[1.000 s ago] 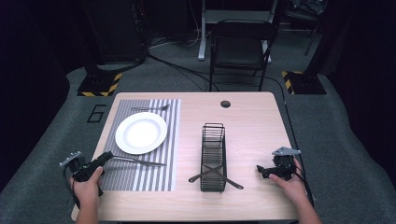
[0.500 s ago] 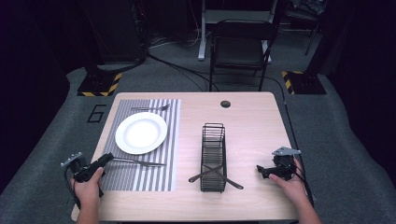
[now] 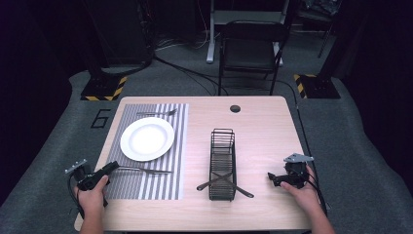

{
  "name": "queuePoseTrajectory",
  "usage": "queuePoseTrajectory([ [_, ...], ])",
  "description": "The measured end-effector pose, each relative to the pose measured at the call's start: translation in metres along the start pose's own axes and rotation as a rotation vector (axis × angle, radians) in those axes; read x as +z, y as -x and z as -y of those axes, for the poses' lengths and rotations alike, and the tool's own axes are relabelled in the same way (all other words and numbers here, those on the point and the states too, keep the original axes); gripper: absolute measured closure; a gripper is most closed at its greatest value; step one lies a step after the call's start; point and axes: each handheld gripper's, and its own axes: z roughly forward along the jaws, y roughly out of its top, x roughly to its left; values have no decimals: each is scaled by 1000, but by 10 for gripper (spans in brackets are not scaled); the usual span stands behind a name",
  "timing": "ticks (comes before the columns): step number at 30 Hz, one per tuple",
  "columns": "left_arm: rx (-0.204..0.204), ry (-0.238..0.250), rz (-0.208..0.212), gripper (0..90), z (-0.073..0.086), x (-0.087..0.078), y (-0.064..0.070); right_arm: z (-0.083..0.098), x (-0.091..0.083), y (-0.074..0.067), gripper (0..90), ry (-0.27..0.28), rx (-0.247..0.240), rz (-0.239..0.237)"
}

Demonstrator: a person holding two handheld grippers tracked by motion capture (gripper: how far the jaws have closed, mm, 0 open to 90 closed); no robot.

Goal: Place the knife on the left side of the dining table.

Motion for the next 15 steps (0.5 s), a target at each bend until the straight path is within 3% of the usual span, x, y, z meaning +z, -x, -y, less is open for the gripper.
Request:
queuePoseTrajectory([
  [4, -20, -19, -26, 645, 1, 2, 0, 0, 0, 0, 0, 0, 0, 1],
  [5, -1, -39, -32, 645, 1, 1, -1, 0, 0, 0, 0, 0, -1, 1],
  [15, 22, -53, -65, 653, 2, 3, -1, 0, 0, 0, 0, 0, 0, 0],
])
